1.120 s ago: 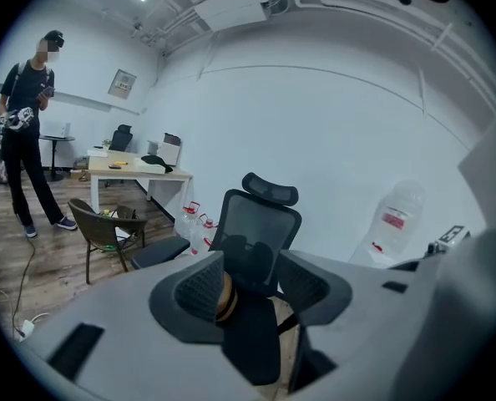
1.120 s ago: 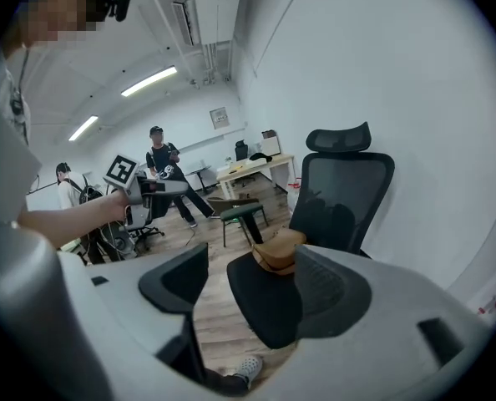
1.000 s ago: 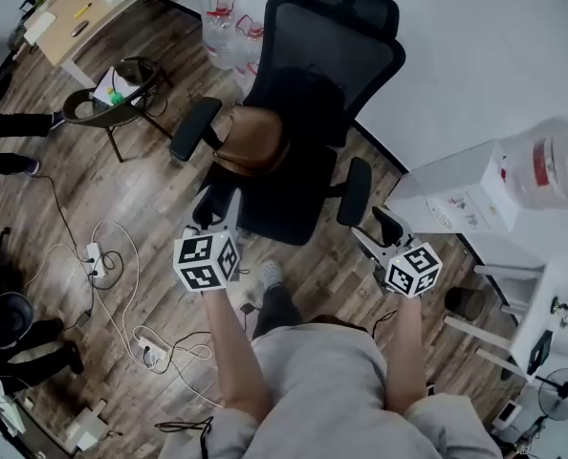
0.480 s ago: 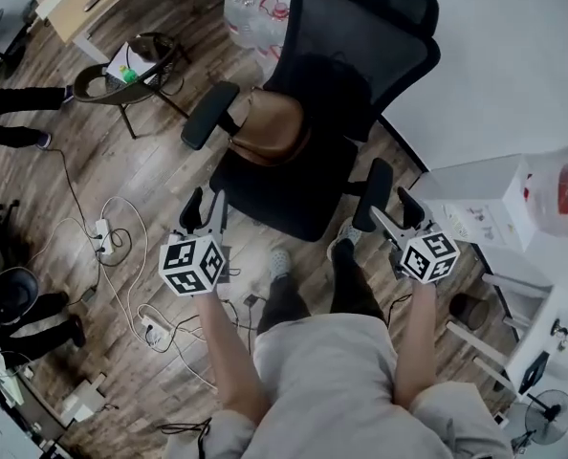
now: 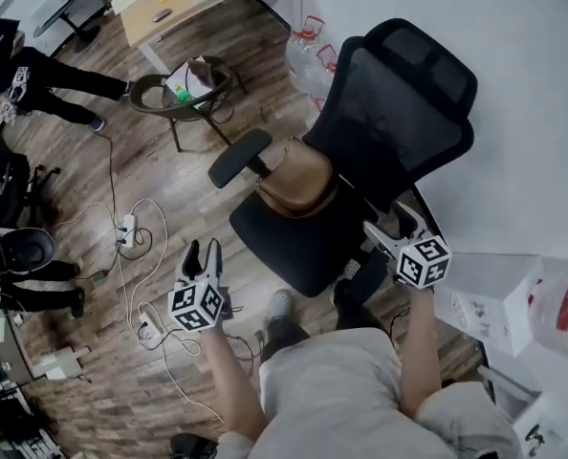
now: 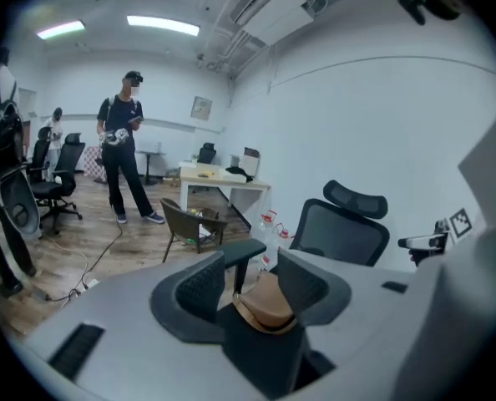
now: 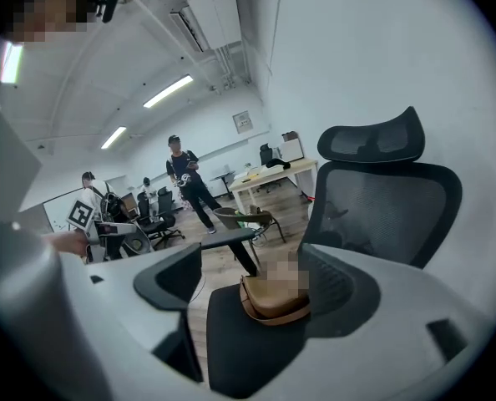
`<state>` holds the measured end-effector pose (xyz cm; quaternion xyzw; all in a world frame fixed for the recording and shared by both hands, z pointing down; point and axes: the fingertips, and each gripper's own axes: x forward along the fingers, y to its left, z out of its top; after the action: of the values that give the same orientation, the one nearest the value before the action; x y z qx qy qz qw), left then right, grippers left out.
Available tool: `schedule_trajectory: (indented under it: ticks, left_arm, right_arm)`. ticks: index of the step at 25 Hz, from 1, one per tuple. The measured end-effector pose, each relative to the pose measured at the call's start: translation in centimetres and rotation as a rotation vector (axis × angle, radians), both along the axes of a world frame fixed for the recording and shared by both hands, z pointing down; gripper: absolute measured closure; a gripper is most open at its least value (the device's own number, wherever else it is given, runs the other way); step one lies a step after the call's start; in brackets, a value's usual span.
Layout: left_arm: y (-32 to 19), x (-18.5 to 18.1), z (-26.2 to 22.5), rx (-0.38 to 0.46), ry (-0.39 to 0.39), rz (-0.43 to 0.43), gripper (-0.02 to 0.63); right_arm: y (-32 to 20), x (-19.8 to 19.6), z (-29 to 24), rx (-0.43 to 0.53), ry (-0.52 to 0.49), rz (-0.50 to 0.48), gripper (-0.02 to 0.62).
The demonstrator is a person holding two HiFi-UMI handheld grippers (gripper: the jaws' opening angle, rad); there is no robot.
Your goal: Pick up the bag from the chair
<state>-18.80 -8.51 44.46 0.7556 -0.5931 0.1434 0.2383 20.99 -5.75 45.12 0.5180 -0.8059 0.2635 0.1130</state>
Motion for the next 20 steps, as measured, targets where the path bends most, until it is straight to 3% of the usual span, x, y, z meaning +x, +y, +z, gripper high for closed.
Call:
schedule_trajectory:
  ticks: [9, 14, 20]
  left_arm:
    - [3.4, 7.0, 0.9, 0.017, 0.025, -0.161, 0.413]
    - [4.4, 7.9, 1.4, 0.045, 0.008, -0.154, 0.414]
    - [4.0, 7.6, 7.1, -0.046, 0.021, -0.121, 0.414]
  right_arm:
    - [-3.6, 6.2, 6.4, -0.118, -0.005, -0.198, 0.220]
    - [-5.6, 5.8, 9.7, -0.144, -0.049, -0.247, 0.247]
    - [-6.4, 2.3, 14.2, -0.169, -0.048, -0.288, 0.249]
